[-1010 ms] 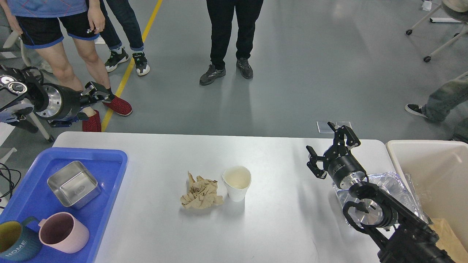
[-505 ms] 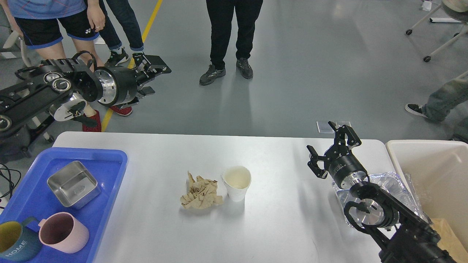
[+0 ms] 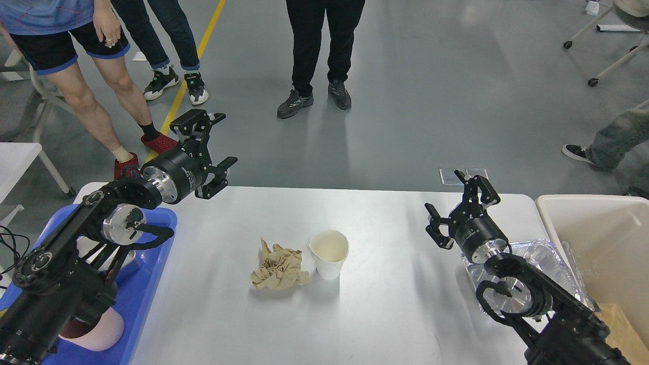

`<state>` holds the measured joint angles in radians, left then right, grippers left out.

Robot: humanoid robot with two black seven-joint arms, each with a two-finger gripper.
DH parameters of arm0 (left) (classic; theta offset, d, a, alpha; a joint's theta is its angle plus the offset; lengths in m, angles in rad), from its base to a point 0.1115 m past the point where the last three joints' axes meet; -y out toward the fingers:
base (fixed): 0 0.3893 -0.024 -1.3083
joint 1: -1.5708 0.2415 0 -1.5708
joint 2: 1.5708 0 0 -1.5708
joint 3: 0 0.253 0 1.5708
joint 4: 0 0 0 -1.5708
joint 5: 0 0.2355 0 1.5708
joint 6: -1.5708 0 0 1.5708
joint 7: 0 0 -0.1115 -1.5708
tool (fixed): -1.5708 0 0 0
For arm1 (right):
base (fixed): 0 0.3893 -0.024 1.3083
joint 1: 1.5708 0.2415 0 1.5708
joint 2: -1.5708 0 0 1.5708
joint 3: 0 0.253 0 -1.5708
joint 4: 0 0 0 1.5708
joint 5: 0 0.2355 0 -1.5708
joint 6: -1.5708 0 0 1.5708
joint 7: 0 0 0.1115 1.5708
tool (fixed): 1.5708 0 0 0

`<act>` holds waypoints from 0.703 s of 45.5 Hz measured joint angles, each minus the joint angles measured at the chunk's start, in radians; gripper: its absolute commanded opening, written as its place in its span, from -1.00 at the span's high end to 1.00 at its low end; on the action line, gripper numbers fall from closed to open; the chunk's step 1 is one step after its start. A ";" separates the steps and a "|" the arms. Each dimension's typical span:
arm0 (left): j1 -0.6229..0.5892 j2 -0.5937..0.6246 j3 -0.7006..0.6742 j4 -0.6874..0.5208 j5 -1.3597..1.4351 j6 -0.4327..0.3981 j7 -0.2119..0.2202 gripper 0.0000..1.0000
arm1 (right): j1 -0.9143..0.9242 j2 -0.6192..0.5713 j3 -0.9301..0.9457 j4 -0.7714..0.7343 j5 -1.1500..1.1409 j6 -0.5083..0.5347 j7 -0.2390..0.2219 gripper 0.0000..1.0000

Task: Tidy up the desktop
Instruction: 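Release the steel tray and bring the left gripper back up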

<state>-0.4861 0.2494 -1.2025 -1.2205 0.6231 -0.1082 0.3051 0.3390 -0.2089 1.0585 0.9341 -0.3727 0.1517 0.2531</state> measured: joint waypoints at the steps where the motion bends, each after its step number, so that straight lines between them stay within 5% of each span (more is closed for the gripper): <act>1: 0.009 -0.012 -0.011 0.006 0.002 0.003 0.000 -0.92 | 0.000 0.000 0.000 0.000 0.000 0.000 0.000 -1.00; 14: 0.099 -0.126 -0.184 0.083 -0.050 0.038 -0.039 -0.94 | -0.003 0.000 0.000 0.000 0.000 -0.001 0.000 -1.00; 24: 0.149 -0.138 -0.207 0.137 -0.214 0.005 -0.238 -0.94 | -0.003 -0.003 -0.001 0.000 0.000 -0.001 0.000 -1.00; 32: 0.180 -0.133 -0.210 0.197 -0.237 -0.131 -0.371 -0.94 | -0.003 -0.004 -0.001 0.000 0.000 -0.001 0.000 -1.00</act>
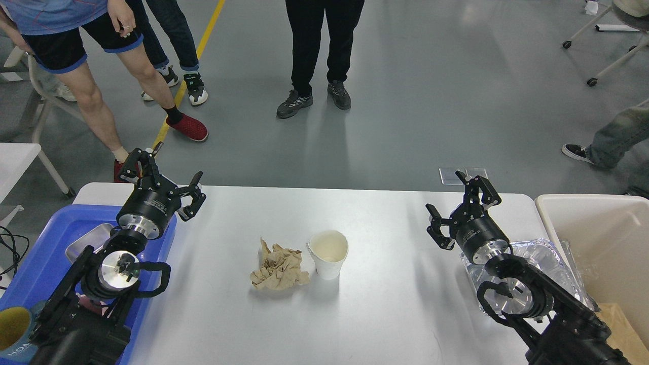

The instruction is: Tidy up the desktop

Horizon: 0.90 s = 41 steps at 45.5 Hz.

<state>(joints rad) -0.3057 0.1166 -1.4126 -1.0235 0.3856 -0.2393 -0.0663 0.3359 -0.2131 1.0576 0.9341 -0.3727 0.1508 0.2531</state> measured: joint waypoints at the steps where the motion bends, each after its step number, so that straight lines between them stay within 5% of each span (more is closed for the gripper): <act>1: 0.000 0.000 0.000 0.008 0.000 -0.010 -0.005 -0.94 | 0.000 0.000 0.000 0.000 0.000 0.000 0.000 -1.00; 28: 0.008 -0.024 0.019 0.044 0.006 0.012 -0.022 -0.94 | 0.003 -0.096 0.000 0.017 0.006 -0.003 -0.006 -1.00; 41: 0.015 -0.031 0.070 0.044 0.013 0.013 -0.167 -0.94 | 0.027 -0.410 -0.236 0.156 0.012 -0.009 -0.069 -1.00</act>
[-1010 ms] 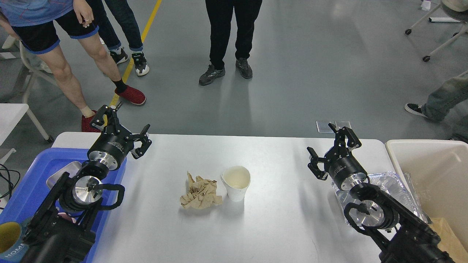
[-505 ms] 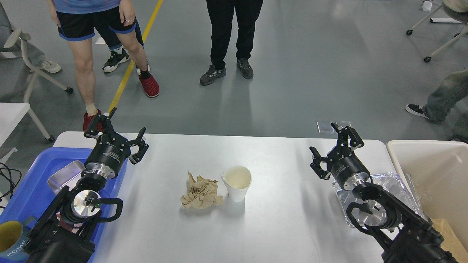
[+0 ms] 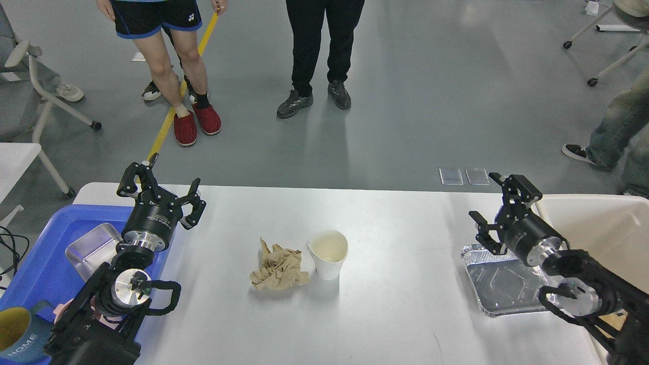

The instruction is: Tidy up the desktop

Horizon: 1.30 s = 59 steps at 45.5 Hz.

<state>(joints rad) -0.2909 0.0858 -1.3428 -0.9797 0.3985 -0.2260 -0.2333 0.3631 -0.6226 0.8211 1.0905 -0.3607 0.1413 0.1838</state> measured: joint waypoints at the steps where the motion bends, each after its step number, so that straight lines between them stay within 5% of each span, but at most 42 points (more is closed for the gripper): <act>1: 0.000 0.000 0.011 0.000 0.000 0.000 -0.008 -0.94 | 0.005 -0.031 -0.018 0.016 0.000 0.000 -0.007 -1.00; 14: 0.002 -0.002 0.044 -0.001 -0.005 -0.005 -0.011 -0.94 | 0.085 -0.495 -0.221 0.214 -0.011 0.036 -0.066 -1.00; 25: 0.003 -0.012 0.045 -0.001 -0.005 0.000 -0.009 -0.94 | 0.098 -0.753 -0.229 0.321 -0.068 0.133 -0.102 -1.00; 44: 0.002 -0.017 0.044 -0.001 -0.004 0.010 -0.012 -0.94 | 0.085 -1.000 -0.224 0.417 -0.174 0.141 -0.107 -1.00; 59: 0.004 -0.017 0.045 -0.001 -0.004 0.013 -0.012 -0.94 | 0.018 -0.939 -0.224 0.413 -0.264 0.132 -0.121 -1.00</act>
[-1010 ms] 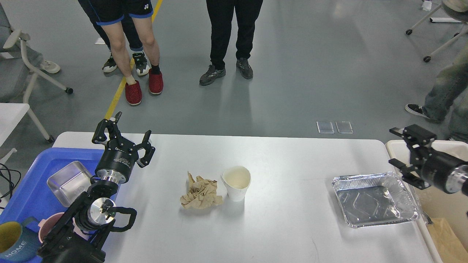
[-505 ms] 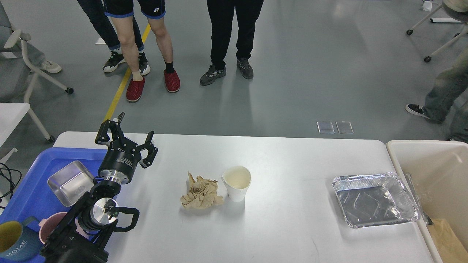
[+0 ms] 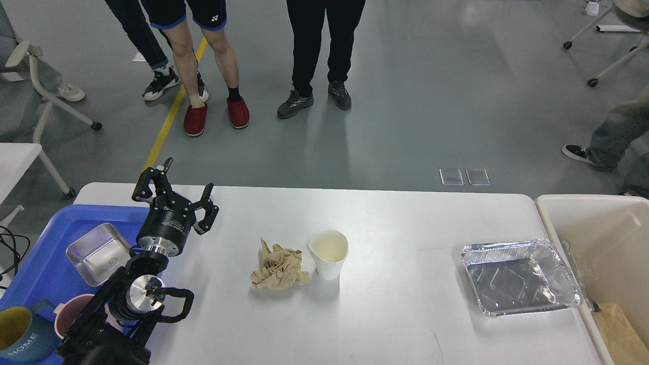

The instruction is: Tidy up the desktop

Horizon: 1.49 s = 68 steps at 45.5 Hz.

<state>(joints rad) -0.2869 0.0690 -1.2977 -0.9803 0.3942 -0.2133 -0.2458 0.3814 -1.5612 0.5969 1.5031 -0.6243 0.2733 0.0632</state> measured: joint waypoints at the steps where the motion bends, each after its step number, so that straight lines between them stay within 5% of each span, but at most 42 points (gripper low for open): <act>1: 0.000 0.000 0.000 0.000 0.000 0.000 0.000 -0.94 | -0.007 0.015 -0.001 -0.004 -0.020 -0.001 0.000 -1.00; 23: 0.008 0.002 0.000 0.000 0.001 0.002 0.000 -0.94 | -0.048 0.500 -0.011 -0.482 -0.455 0.006 0.023 -1.00; 46: 0.012 0.003 0.025 0.000 0.002 0.002 -0.004 -0.94 | -0.010 0.764 -0.011 -0.761 -0.609 -0.006 0.141 -1.00; 57: 0.012 0.003 0.026 0.000 0.002 0.003 -0.004 -0.94 | 0.008 0.829 -0.013 -0.815 -0.612 -0.006 0.151 -1.00; 63: 0.012 0.003 0.026 0.000 0.002 0.003 -0.004 -0.94 | 0.015 0.852 -0.014 -0.816 -0.620 -0.006 0.151 -0.88; 68: 0.012 0.003 0.026 0.000 0.002 0.003 -0.004 -0.94 | 0.017 0.870 -0.014 -0.809 -0.622 -0.003 0.151 -0.50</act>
<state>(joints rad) -0.2748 0.0722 -1.2716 -0.9802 0.3958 -0.2101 -0.2498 0.3983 -0.6912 0.5830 0.6938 -1.2467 0.2699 0.2147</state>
